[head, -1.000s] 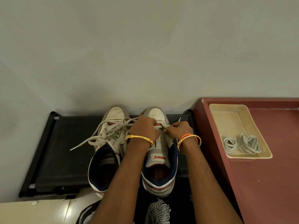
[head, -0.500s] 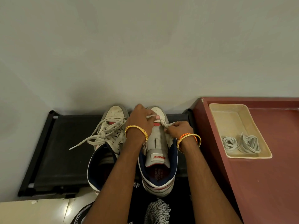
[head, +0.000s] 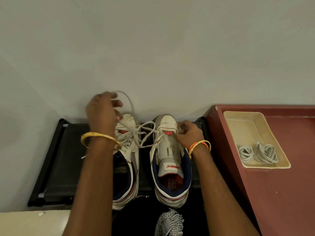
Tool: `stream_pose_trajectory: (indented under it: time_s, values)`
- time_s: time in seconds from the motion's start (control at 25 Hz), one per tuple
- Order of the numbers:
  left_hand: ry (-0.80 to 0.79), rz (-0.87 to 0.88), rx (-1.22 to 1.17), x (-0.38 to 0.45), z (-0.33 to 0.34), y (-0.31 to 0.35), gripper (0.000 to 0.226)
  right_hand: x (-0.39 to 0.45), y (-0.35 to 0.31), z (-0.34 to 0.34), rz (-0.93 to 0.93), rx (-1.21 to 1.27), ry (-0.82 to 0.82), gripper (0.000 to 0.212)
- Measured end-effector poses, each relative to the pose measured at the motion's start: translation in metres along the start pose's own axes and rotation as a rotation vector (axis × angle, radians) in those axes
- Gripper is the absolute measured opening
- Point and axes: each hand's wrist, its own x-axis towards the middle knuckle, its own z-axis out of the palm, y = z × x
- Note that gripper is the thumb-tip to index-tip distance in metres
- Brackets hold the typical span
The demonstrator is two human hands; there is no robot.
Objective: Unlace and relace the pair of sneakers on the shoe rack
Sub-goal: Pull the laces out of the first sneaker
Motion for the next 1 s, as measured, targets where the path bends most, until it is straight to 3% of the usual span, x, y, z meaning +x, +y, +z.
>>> stream_pose_trajectory:
  time_s: [0.04,0.12,0.2,0.24,0.36,0.48,0.64,0.84,1.0]
  values:
    - [-0.048,-0.041,0.221,-0.007,0.004,-0.01,0.014,0.002,-0.004,0.003,-0.105,-0.041,-0.014,0.025]
    - [-0.228,-0.016,0.743,-0.017,0.012,-0.037,0.047,0.007,-0.011,0.013,-0.252,-0.2,-0.079,0.022]
    - [-0.401,0.096,1.2,-0.03,0.018,-0.057,0.059,0.01,-0.014,0.021,-0.268,-0.339,-0.123,0.02]
    - [-0.464,0.119,1.295,-0.037,0.022,-0.065,0.058,0.011,-0.014,0.023,-0.247,-0.376,-0.129,0.02]
    - [-0.517,0.083,1.317,-0.048,0.028,-0.088,0.055,0.009,-0.016,0.023,-0.236,-0.434,-0.125,0.021]
    - [-0.393,0.189,1.2,-0.05,0.028,-0.099,0.053,0.009,-0.016,0.024,-0.284,-0.421,-0.114,0.014]
    - [-0.267,0.165,1.012,-0.06,0.033,-0.103,0.052,0.009,-0.015,0.02,-0.336,-0.36,-0.106,0.012]
    - [-0.214,0.067,1.157,-0.061,0.045,-0.111,0.051,0.001,-0.013,0.014,-0.312,-0.172,-0.043,0.017]
    - [-0.153,0.125,1.203,-0.067,0.053,-0.114,0.042,-0.003,-0.01,-0.002,-0.345,-0.076,0.041,0.018]
